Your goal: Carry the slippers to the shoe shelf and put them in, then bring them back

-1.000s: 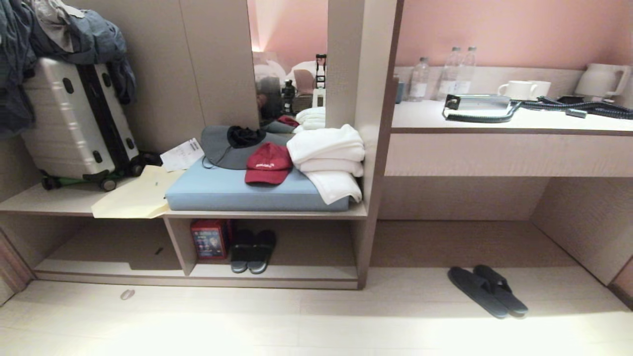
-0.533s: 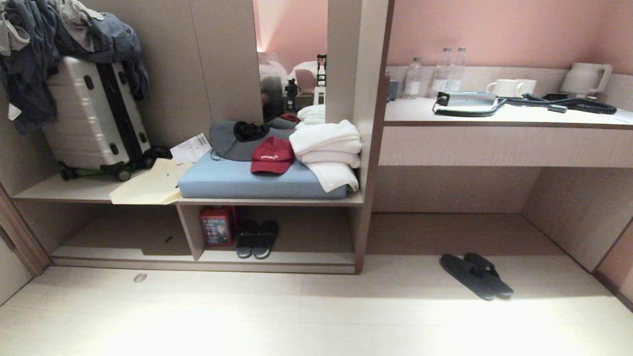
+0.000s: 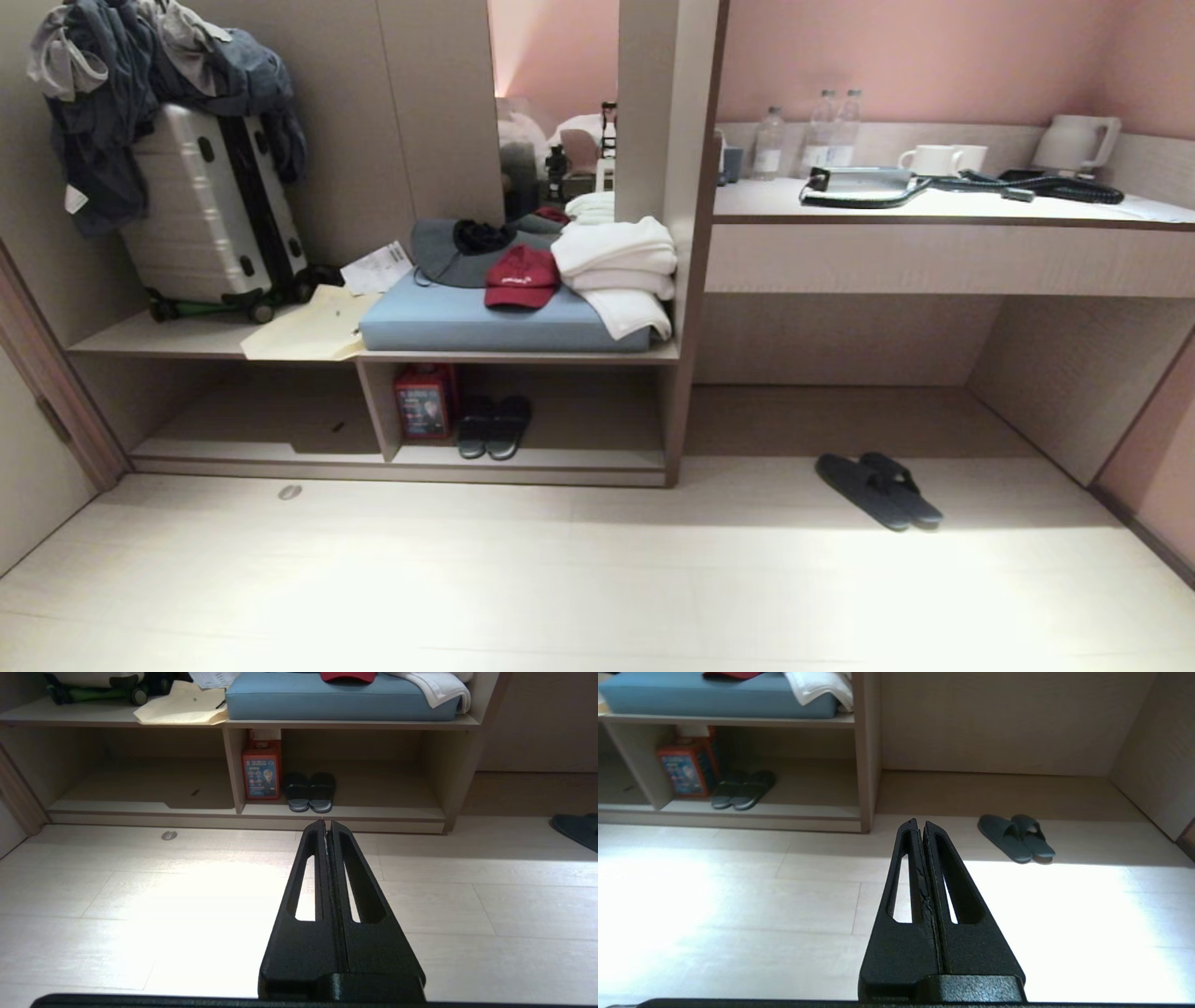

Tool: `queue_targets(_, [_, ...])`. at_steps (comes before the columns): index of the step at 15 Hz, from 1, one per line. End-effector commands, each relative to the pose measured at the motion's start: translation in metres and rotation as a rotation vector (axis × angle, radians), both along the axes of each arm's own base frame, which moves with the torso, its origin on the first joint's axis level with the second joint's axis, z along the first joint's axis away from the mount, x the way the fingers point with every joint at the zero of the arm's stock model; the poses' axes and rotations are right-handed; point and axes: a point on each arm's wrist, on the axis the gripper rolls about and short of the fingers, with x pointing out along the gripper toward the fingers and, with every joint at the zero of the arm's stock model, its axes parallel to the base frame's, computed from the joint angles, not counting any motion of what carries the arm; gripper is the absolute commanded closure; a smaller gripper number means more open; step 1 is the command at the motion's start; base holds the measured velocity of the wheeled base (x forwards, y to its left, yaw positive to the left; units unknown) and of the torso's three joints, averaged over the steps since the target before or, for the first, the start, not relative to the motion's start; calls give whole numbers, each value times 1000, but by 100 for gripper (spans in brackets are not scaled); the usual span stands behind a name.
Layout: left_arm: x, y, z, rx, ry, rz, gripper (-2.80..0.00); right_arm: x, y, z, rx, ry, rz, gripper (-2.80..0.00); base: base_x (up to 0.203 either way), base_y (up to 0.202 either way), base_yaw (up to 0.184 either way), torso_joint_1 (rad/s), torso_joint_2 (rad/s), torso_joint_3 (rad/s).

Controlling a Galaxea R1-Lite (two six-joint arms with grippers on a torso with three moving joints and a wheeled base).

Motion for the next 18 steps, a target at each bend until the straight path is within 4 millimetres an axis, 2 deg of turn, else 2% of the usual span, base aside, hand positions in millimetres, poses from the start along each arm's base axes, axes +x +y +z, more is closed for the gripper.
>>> queue_targets(1, [0,0,0,-1,2,1,0,0,0,0,0,1,0,0,-198,0,-1,-1,6,2])
queue_targets(18, [0,0,0,-1,2,2,0,0,0,0,1,1,0,0,-196,0,2,2,1,2])
